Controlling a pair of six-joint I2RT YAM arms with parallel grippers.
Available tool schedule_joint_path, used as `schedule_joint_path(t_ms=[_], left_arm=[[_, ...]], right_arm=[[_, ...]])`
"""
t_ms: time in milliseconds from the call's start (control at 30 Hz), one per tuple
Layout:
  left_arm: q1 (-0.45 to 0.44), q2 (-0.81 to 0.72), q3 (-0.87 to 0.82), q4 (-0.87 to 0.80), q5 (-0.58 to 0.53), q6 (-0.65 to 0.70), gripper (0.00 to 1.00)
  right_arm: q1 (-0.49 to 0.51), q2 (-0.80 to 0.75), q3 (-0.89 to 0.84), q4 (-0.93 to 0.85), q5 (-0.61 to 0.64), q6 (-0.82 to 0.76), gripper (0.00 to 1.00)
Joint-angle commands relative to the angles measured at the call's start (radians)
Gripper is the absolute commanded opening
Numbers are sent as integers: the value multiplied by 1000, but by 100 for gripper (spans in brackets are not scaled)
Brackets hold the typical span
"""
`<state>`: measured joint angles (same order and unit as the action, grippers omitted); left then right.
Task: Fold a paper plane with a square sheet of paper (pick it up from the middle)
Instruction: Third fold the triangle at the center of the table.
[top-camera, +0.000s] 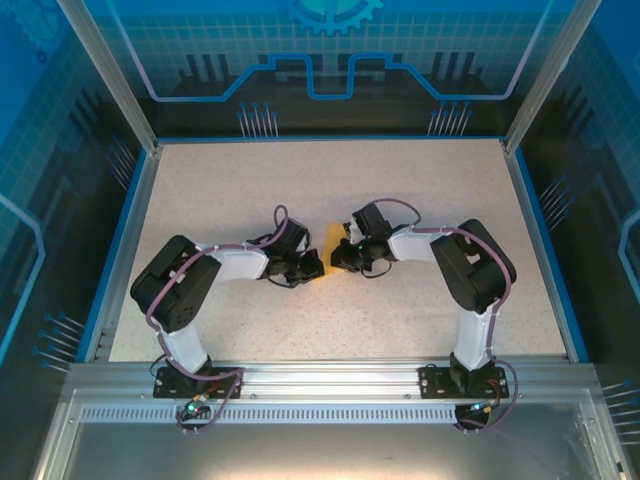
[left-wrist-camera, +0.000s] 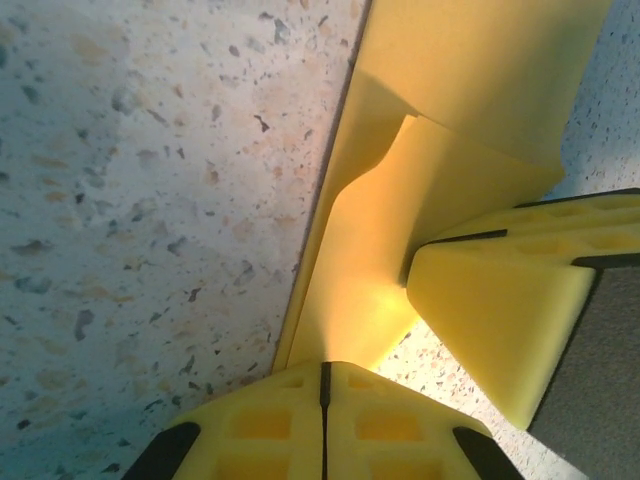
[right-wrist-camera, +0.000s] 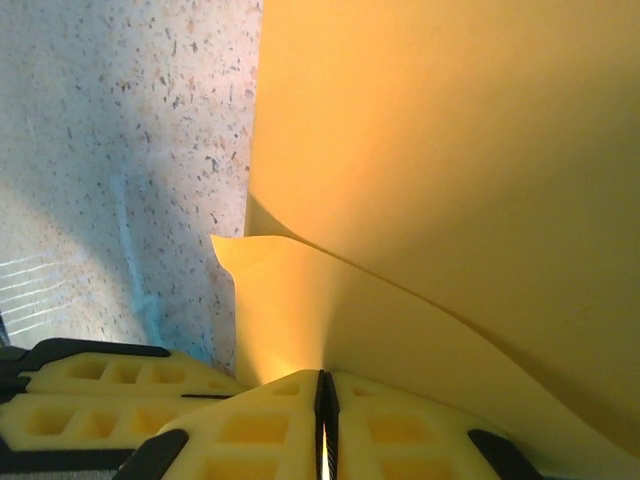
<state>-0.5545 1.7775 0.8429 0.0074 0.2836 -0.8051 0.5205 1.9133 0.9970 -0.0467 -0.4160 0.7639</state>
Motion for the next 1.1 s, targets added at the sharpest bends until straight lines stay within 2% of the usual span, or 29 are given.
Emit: schedule_joint_path(t_ms=[0,233,400,600,867,1067], left_arm=[[4,53,-27,-190,-81,36,7],[3,51,-21,-204,-80,46,7],[1,53,-8,-197,-72,44,7],[1,49,7,-196,-69,41,7],[1,51,13,-190,-64,43,7],[2,51,8,-191,-64,42,7]], right_arm=[[-90,4,-38,17,62,-72,13],[-194,-22,-33,-15,88,-89,13],[-216,-109,-22,-56,118,-118,13],[-108,-202,-14,-94,119,-118,13],[49,-59,30,-35,70,-23,8],[66,13,58,-57,76,-8,6]])
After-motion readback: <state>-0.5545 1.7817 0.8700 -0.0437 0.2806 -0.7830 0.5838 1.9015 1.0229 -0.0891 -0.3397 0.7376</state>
